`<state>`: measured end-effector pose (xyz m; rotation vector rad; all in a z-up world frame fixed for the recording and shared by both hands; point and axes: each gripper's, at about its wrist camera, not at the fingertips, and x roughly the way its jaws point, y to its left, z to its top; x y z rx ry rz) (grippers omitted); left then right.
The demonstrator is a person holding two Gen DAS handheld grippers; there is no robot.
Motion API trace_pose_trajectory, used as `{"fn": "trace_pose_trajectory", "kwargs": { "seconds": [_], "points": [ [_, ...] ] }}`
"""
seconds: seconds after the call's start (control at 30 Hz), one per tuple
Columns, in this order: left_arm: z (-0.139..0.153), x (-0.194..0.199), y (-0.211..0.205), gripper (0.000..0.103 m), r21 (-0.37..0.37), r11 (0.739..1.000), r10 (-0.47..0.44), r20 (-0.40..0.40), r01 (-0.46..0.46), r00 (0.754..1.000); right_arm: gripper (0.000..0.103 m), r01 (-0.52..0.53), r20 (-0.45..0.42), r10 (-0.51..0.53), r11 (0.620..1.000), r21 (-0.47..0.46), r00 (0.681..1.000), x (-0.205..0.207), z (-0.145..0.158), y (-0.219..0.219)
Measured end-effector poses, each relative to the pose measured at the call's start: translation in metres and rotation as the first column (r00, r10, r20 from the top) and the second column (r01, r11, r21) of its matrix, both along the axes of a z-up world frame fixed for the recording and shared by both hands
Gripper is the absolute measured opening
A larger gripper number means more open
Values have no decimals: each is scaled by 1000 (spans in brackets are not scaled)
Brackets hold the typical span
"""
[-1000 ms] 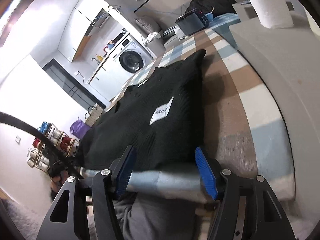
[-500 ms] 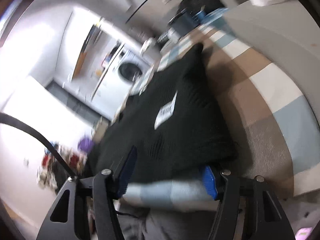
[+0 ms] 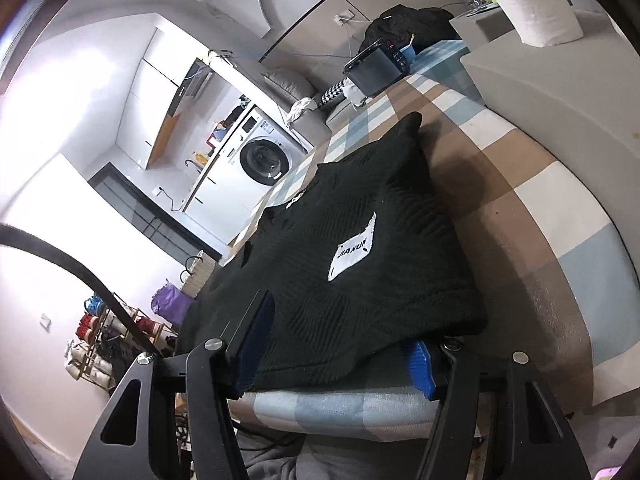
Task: Fold small clothes
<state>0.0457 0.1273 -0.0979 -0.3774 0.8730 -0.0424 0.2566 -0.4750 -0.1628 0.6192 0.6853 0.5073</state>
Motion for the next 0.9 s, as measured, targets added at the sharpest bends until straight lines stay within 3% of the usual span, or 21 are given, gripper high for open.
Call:
{"fn": "trace_pose_trajectory", "kwargs": {
  "seconds": [0.1, 0.2, 0.27, 0.33, 0.57, 0.73, 0.9],
  "points": [
    [5, 0, 4, 12, -21, 999, 27, 37, -27, 999, 55, 15, -12, -15, 1000, -8, 1000, 2, 1, 0],
    [14, -3, 8, 6, -37, 999, 42, 86, -39, 995, 39, 45, -47, -44, 999, 17, 998, 7, 0, -4],
    [23, -6, 6, 5, -26, 999, 44, 126, -41, 991, 14, 81, -60, -79, 996, 32, 995, 10, 0, -9],
    [34, -6, 5, 4, -24, 999, 45, 158, -42, 986, 6, 112, -51, -111, 993, 24, 993, 11, 5, -12],
    [78, 11, 11, 4, -57, 996, 76, 281, -62, 957, 5, 97, 43, -102, 990, 105, 994, 29, 48, -11],
    [109, 58, 29, 4, -75, 993, 112, 343, -92, 933, 5, 84, 103, -95, 991, 108, 990, 61, 86, -1],
    [122, 115, 47, 4, -94, 989, 139, 334, -114, 932, 5, 102, 127, -115, 990, 102, 985, 100, 110, 6]
  ]
}}
